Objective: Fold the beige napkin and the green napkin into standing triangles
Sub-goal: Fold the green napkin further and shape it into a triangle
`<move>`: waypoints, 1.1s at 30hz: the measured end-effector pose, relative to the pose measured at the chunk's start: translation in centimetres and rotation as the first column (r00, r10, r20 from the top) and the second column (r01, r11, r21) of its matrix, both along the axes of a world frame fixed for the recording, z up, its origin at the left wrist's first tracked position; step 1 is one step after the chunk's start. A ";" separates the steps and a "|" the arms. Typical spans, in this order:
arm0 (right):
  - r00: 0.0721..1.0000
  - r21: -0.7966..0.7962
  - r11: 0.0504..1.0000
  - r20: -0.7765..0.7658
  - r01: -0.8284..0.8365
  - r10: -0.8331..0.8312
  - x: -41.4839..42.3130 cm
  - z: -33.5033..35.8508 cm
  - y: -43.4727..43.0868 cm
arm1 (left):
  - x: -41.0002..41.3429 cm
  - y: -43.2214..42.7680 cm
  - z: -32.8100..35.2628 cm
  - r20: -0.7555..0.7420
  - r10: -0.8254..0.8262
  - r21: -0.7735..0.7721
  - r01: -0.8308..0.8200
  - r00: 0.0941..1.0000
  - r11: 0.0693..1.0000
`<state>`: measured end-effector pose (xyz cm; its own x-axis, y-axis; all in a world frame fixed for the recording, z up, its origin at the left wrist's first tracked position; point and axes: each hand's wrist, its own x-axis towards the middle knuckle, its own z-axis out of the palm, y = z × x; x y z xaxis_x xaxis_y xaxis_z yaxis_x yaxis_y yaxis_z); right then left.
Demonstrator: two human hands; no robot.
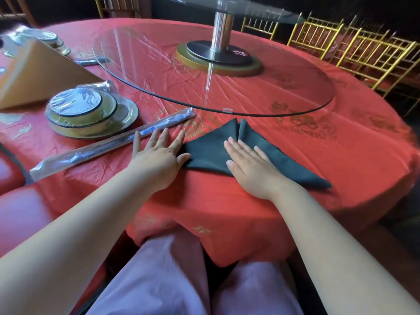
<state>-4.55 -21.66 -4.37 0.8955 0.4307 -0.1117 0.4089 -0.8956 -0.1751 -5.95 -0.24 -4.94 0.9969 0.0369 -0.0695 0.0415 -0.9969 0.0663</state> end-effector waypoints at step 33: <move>0.980 -0.065 0.978 0.021 0.201 -0.200 0.7 0.1 -1.9 | 5.9 -10.2 0.1 0.097 -0.533 -0.136 0.541 0.841 0.830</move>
<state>-3.82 -23.51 -4.24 0.9645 0.2347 -0.1208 0.2223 -0.9690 -0.1080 -0.05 -10.44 -4.88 0.8586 -0.5121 0.0228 -0.5054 -0.8382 0.2049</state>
